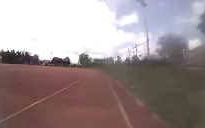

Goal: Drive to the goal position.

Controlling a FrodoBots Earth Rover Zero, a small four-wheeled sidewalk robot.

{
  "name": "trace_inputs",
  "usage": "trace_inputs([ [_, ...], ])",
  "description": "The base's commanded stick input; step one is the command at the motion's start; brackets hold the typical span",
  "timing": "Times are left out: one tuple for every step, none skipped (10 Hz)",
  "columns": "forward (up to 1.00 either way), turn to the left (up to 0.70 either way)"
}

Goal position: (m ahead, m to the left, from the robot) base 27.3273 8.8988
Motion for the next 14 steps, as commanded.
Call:
trace_inputs([
  [0.70,0.00],
  [0.70,0.00],
  [0.70,0.00],
  [0.70,0.00],
  [0.70,0.00],
  [0.70,0.00],
  [0.70,0.00],
  [0.70,0.00],
  [0.70,0.00],
  [0.70,0.00],
  [0.70,0.00],
  [0.70,0.00],
  [0.70,0.00],
  [0.70,0.00],
])
